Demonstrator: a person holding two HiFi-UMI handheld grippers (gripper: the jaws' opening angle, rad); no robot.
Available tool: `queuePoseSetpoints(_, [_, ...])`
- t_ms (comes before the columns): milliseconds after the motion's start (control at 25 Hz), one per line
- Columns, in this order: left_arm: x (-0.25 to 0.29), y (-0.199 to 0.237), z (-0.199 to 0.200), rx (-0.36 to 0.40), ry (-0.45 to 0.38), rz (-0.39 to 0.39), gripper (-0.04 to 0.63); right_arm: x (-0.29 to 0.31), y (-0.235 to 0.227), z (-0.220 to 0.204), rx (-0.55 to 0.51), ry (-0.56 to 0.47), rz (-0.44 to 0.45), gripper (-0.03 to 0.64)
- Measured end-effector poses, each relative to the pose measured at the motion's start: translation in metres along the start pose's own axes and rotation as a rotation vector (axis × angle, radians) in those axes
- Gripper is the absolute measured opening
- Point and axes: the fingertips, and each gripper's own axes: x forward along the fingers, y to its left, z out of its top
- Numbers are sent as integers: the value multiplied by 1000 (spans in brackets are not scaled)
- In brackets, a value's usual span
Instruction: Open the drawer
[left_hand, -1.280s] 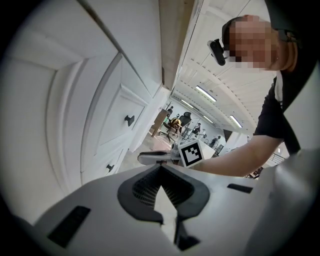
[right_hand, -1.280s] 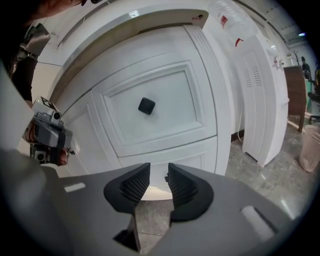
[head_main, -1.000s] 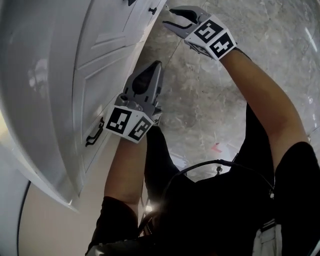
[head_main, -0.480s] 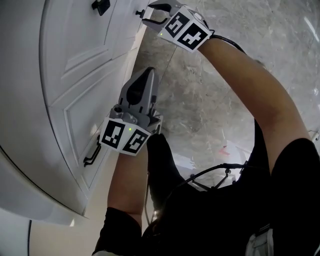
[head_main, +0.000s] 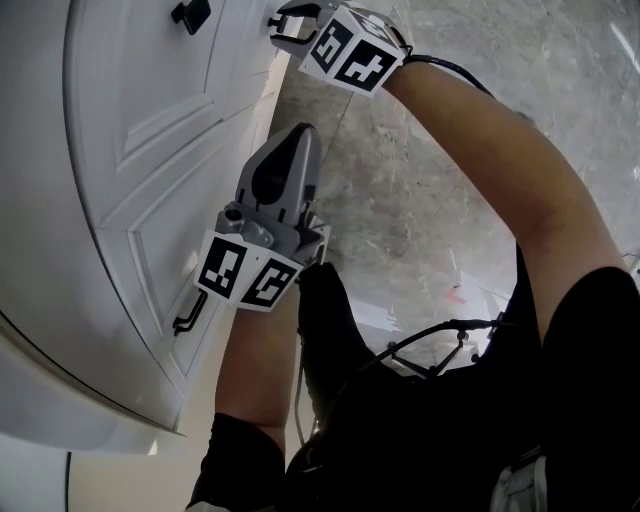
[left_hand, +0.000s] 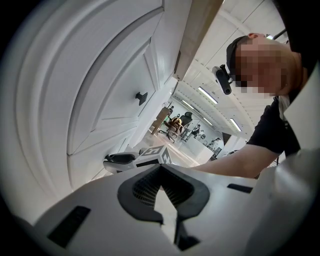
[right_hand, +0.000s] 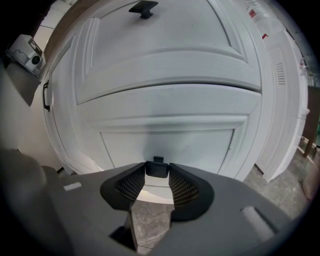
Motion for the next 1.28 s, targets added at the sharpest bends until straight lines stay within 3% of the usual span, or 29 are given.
queuePoseSetpoints(1280, [-1,-26,11,37,-12,-8,0,-57,8,-40,21,89,-21,133])
